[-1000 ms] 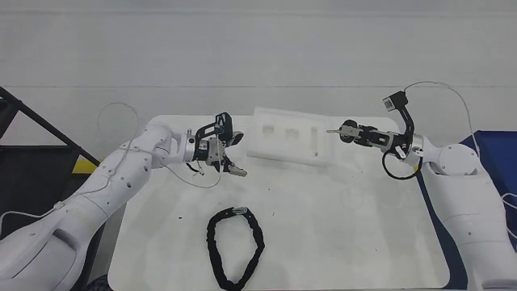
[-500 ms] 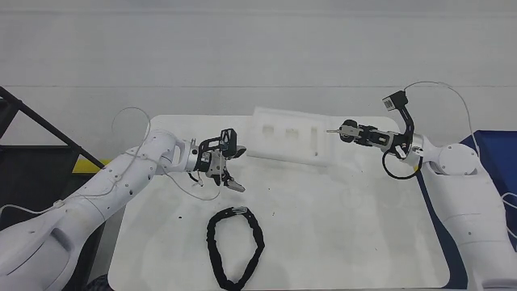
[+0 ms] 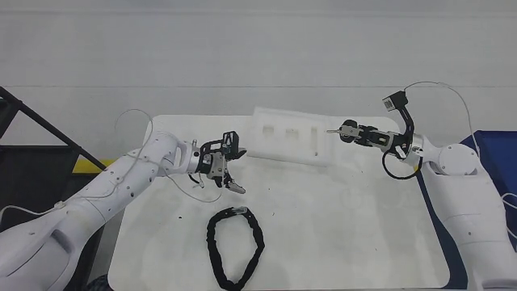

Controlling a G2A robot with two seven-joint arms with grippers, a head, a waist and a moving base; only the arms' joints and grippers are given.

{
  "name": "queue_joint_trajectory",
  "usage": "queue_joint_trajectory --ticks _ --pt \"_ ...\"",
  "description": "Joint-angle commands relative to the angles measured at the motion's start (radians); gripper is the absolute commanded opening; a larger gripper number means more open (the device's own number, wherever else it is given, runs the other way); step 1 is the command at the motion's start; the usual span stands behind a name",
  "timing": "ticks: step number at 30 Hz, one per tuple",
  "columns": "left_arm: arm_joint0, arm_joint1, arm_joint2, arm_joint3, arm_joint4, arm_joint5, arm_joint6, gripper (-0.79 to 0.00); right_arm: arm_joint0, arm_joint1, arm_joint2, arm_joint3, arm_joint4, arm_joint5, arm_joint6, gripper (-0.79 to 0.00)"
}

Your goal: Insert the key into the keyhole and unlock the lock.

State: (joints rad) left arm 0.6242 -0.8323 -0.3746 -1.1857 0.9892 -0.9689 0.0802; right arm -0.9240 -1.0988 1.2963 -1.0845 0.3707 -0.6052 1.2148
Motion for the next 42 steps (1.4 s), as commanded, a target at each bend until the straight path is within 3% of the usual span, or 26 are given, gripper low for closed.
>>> queue_joint_trajectory --ticks 1,11,19,37,38,40,42 --pt "0.026 0.007 -0.012 -0.005 0.019 0.007 0.022 0.000 0.000 0.000 0.000 0.000 0.000 0.000 0.000 -0.785" --pt "0.190 0.060 -0.057 -0.033 0.223 0.050 0.236 0.000 0.000 0.000 0.000 0.000 0.000 0.000 0.000 -0.785" --pt "0.272 0.090 -0.080 -0.054 0.394 0.092 0.365 0.000 0.000 0.000 0.000 0.000 0.000 0.000 0.000 -0.785" --pt "0.295 0.035 -0.074 0.015 0.484 0.164 0.361 0.000 0.000 0.000 0.000 0.000 0.000 0.000 0.000 -0.785" --pt "0.296 0.034 -0.076 0.019 0.490 0.167 0.365 -0.031 0.000 0.000 0.000 0.000 0.000 0.000 0.000 -0.785" --pt "0.298 0.032 -0.080 0.022 0.502 0.169 0.375 -0.182 0.000 0.000 0.000 0.000 0.000 0.000 0.000 -0.785" --pt "0.299 0.030 -0.083 0.024 0.513 0.169 0.383 -0.403 0.000 0.000 0.000 0.000 0.000 0.000 0.000 -0.785"
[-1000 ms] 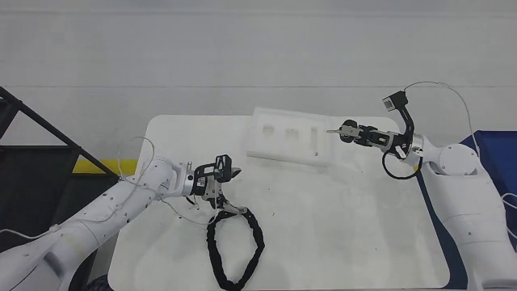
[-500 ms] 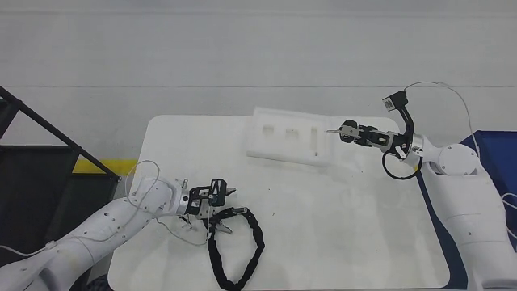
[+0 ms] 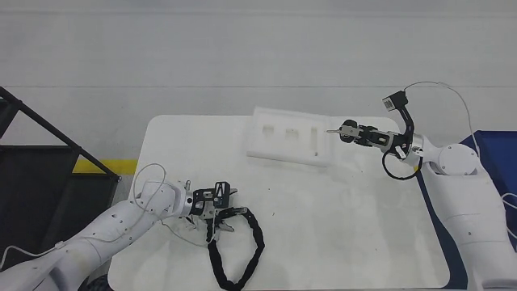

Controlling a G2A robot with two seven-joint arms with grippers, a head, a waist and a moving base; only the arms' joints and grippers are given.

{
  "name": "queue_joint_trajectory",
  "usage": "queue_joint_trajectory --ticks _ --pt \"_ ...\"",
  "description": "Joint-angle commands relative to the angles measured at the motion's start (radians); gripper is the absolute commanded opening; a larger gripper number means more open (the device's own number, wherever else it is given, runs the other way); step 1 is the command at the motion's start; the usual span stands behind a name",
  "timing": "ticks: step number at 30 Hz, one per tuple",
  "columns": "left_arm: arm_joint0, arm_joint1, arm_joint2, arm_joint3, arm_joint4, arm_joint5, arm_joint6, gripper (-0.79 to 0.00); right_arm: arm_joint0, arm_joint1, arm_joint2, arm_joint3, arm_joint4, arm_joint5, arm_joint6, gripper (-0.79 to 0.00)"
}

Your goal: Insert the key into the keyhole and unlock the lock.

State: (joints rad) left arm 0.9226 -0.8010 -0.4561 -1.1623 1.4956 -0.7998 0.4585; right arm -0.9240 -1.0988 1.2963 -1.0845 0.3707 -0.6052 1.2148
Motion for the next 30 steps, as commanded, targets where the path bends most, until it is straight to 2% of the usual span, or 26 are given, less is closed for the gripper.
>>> queue_joint_trajectory --ticks 1,2,3,4,6,8,9,10,11,19,26,30 --pt "0.002 -0.002 -0.003 0.002 0.010 -0.001 0.008 -0.434 0.000 0.000 0.000 0.000 0.000 0.000 0.000 -0.785" --pt "0.003 -0.003 -0.005 0.003 0.014 -0.001 0.012 -0.508 0.000 0.000 0.000 0.000 0.000 0.000 0.000 -0.785" --pt "0.004 -0.004 -0.006 0.004 0.018 -0.002 0.015 -0.539 0.000 0.000 0.000 0.000 0.000 0.000 0.000 -0.785" --pt "0.005 -0.005 -0.007 0.005 0.021 -0.003 0.018 -0.545 0.000 0.000 0.000 0.000 0.000 0.000 0.000 -0.785" --pt "0.006 -0.008 -0.007 0.005 0.032 -0.006 0.019 -0.610 0.000 0.000 0.000 0.000 0.000 0.000 0.000 -0.785" --pt "0.006 -0.012 -0.007 0.006 0.044 -0.006 0.009 -0.600 0.000 0.000 0.000 0.000 0.000 0.000 0.000 -0.785" --pt "0.007 -0.015 -0.006 0.005 0.045 -0.007 0.004 -0.634 0.000 0.000 0.000 0.000 0.000 0.000 0.000 -0.785" --pt "0.007 -0.018 -0.007 0.005 0.044 -0.008 0.001 -0.739 0.000 0.000 0.000 0.000 0.000 0.000 0.000 -0.785" --pt "0.006 -0.021 -0.007 0.006 0.044 -0.010 -0.001 -0.785 0.000 0.000 0.000 0.000 0.000 0.000 0.000 -0.785" --pt "-0.005 -0.034 -0.028 0.006 0.027 -0.037 0.030 -0.785 0.000 0.000 0.000 0.000 0.000 0.000 0.000 -0.785" --pt "-0.004 -0.006 -0.092 -0.075 0.031 -0.090 0.158 -0.785 0.000 0.000 0.000 0.000 0.000 0.000 0.000 -0.785" --pt "0.003 0.007 -0.134 -0.144 -0.005 -0.115 0.166 -0.785 0.000 0.000 0.000 0.000 0.000 0.000 0.000 -0.785"
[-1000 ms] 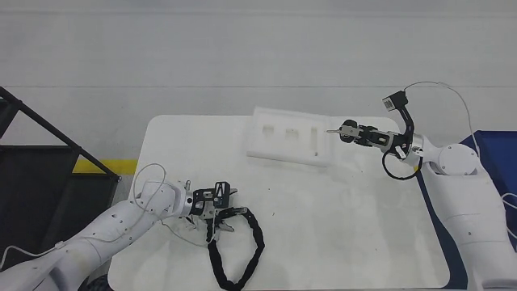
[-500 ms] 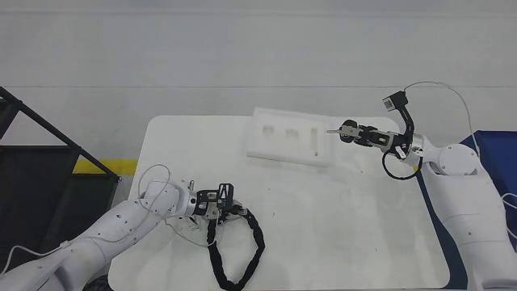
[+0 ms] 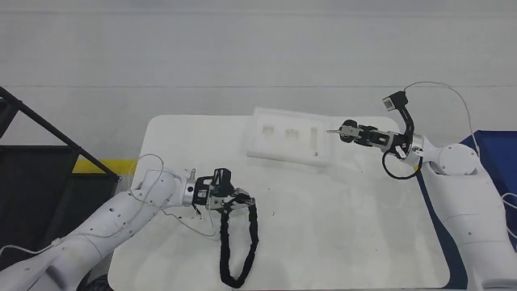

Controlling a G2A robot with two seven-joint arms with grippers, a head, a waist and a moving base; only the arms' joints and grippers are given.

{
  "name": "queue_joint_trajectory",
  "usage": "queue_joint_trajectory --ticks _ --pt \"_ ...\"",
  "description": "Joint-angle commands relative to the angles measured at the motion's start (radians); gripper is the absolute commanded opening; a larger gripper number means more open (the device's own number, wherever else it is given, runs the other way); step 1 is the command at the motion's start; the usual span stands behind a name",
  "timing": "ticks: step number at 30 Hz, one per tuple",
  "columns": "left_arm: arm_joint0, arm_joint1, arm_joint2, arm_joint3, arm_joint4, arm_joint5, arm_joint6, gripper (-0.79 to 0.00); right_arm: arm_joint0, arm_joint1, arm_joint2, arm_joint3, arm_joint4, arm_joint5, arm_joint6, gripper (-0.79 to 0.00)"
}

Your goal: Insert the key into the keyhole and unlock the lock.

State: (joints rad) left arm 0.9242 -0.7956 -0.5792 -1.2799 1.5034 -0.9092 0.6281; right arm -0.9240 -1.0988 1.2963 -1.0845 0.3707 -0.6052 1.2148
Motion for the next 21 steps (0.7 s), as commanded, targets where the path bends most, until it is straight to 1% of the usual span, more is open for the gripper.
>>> queue_joint_trajectory --ticks 1,5,9,11,14,17,21 --pt "0.002 0.004 -0.020 -0.050 -0.018 -0.003 -0.011 -0.785 0.000 0.000 0.000 0.000 0.000 0.000 0.000 -0.785" --pt "0.001 0.009 -0.058 -0.155 -0.046 0.003 -0.031 -0.785 0.000 0.000 0.000 0.000 0.000 0.000 0.000 -0.785" --pt "-0.009 0.013 -0.100 -0.236 -0.084 -0.008 -0.066 -0.785 -0.004 0.000 0.000 -0.008 -0.007 0.006 -0.011 -0.785" --pt "-0.016 0.012 -0.116 -0.272 -0.101 -0.014 -0.088 -0.785 -0.016 0.006 0.005 -0.049 -0.040 0.033 -0.015 -0.785" --pt "-0.030 0.008 -0.132 -0.312 -0.124 -0.021 -0.120 -0.785 -0.041 0.019 0.028 -0.124 -0.066 0.086 0.011 -0.785" --pt "-0.047 -0.003 -0.137 -0.338 -0.149 -0.016 -0.154 -0.785 -0.083 0.031 0.055 -0.212 -0.050 0.143 0.043 -0.785" --pt "-0.073 -0.022 -0.131 -0.355 -0.192 -0.002 -0.201 -0.785 -0.148 0.045 0.093 -0.325 -0.023 0.193 0.065 -0.785"
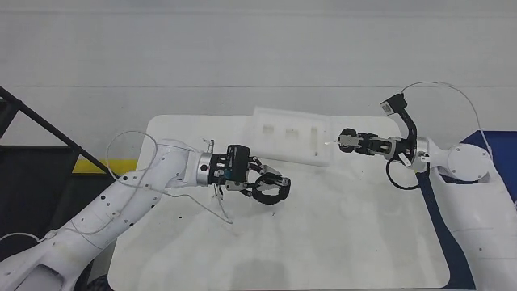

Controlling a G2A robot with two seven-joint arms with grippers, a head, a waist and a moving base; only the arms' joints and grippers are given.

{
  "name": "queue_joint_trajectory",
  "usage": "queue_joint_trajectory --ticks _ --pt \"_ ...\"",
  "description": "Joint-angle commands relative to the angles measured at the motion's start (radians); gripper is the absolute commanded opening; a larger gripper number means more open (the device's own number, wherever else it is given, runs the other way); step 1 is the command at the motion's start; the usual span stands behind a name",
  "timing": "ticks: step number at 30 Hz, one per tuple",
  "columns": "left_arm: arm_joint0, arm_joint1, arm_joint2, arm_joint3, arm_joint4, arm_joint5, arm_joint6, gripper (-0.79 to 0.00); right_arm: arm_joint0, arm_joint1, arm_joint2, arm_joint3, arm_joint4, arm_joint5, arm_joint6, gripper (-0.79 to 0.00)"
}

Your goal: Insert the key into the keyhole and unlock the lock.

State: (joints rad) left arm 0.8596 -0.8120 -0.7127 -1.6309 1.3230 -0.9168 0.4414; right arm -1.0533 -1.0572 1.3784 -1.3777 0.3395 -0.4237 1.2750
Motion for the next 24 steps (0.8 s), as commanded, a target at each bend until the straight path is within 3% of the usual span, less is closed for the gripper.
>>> queue_joint_trajectory --ticks 1,9,18,24 --pt "-0.015 -0.011 0.006 -0.007 -0.021 0.009 -0.027 -0.785 -0.035 0.007 0.020 -0.058 0.010 0.020 0.006 -0.785" --pt "-0.058 -0.055 0.042 0.002 -0.063 0.015 -0.090 -0.785 -0.132 0.025 0.088 -0.201 -0.003 0.035 -0.027 -0.785" --pt "-0.099 -0.109 0.094 0.075 -0.076 0.007 -0.085 -0.785 -0.184 0.036 0.122 -0.245 -0.035 0.108 -0.092 -0.785" --pt "-0.102 -0.112 0.096 0.080 -0.075 0.009 -0.083 -0.785 -0.184 0.036 0.122 -0.245 -0.035 0.108 -0.092 -0.785"
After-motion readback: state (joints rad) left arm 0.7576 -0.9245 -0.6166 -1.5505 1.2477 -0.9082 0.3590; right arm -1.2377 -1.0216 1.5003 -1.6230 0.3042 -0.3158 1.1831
